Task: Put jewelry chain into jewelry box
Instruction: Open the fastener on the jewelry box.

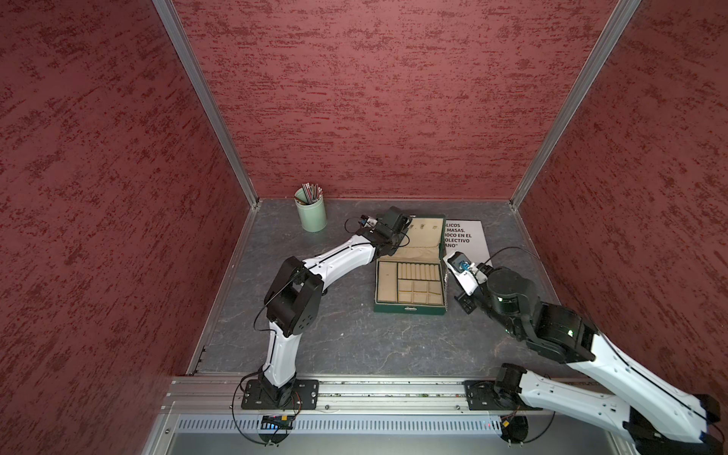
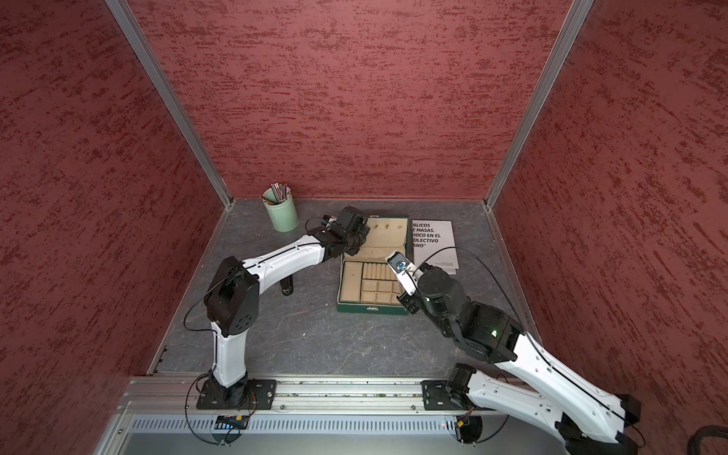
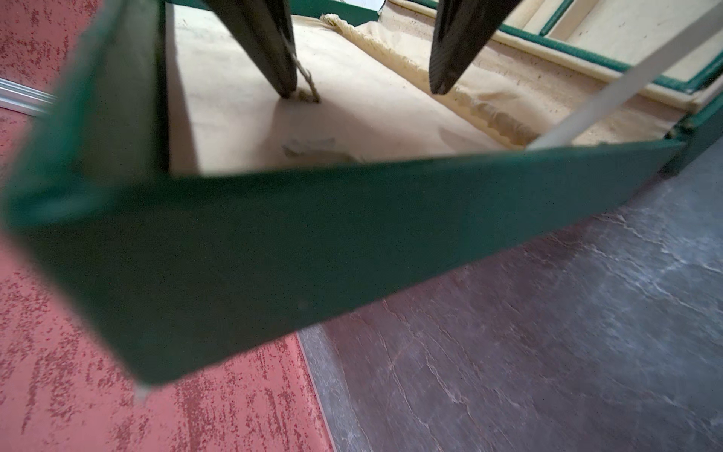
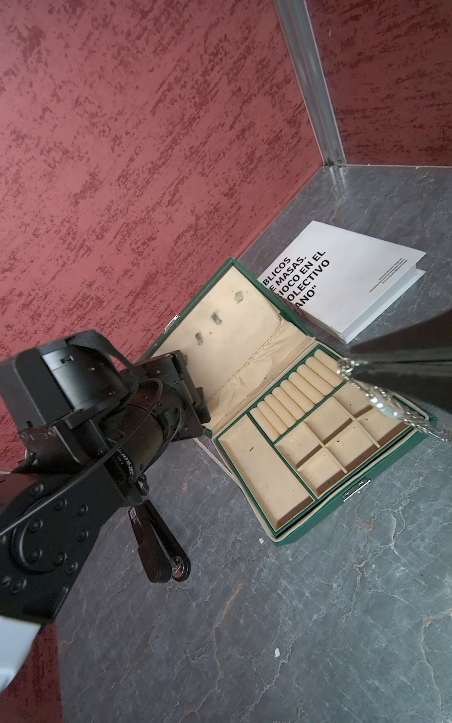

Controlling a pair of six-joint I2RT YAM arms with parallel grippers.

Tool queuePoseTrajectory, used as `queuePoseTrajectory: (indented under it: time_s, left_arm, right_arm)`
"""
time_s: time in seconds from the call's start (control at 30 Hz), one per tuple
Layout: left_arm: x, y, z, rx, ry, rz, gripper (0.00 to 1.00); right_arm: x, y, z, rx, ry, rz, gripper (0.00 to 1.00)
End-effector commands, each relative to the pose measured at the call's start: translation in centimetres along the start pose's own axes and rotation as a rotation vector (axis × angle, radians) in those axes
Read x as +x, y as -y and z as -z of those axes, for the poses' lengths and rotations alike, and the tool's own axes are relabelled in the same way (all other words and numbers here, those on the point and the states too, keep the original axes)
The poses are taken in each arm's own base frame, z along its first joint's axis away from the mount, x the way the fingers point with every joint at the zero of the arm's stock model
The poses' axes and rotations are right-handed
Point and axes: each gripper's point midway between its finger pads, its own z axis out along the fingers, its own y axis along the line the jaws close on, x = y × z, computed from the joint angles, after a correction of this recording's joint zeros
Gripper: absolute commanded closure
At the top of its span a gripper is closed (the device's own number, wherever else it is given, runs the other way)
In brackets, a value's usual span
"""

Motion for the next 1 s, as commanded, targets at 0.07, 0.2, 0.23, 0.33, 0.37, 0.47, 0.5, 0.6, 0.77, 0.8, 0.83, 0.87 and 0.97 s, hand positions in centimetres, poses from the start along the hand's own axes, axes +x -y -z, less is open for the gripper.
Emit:
queuePoseTrajectory:
  time_s: [0.07,0.2,0.23,0.33,0.37,0.47,0.5,0.6,0.77,0.8,0.83,0.87,0.97]
  left_arm:
    - [-1.9,-1.8,0.2,-0.05,0.048,0.019,0.45]
    - [-1.9,-2.3,0.2,-0.054,0.046,0.022,0.46]
    - [-1.9,-2.4,0.2,-0.055,0.044,0.023,0.48]
    - [-1.7,-2.8,0.0,-0.06,0.035,0.026,0.49]
    - [-1.7,-3.0,-0.1,-0.061,0.032,0.027,0.51]
    - [-1.6,-3.3,-0.1,-0.057,0.026,0.03,0.52]
    - [-1.6,-3.4,-0.1,-0.055,0.025,0.03,0.52]
    - [-1.5,-3.9,-0.2,-0.058,0.02,0.032,0.53]
    - [-1.1,-5.2,-0.6,-0.069,0.01,0.046,0.55]
    - [-1.1,-5.3,-0.7,-0.071,0.009,0.046,0.55]
    - [-1.0,-5.5,-0.8,-0.073,0.007,0.048,0.55]
    - [-1.0,-5.5,-0.8,-0.071,0.005,0.051,0.55]
    - [-0.9,-5.8,-1.0,-0.074,0.002,0.051,0.55]
  right_arm:
    - [-0.5,0.1,0.0,0.0,0.027,-0.017,1.0]
    - [-0.5,0.0,-0.1,-0.002,0.024,-0.016,1.0]
    - [-0.5,0.0,-0.2,-0.002,0.024,-0.016,1.0]
    - [-0.5,0.0,-0.2,-0.003,0.023,-0.017,1.0]
    - [-0.4,0.0,-0.2,-0.004,0.021,-0.015,1.0]
    - [-0.5,0.0,-0.3,-0.004,0.021,-0.015,1.0]
    - [-0.5,0.0,-0.3,-0.003,0.021,-0.017,1.0]
    - [-0.4,-0.1,-0.4,-0.006,0.02,-0.017,1.0]
    - [-0.4,-0.2,-0.4,-0.01,0.018,-0.017,1.0]
    - [-0.4,-0.2,-0.4,-0.01,0.019,-0.019,1.0]
    - [-0.4,-0.2,-0.4,-0.012,0.018,-0.018,1.0]
    - [-0.4,-0.2,-0.4,-0.011,0.018,-0.019,1.0]
    - [-0.4,-0.3,-0.5,-0.014,0.015,-0.023,1.0]
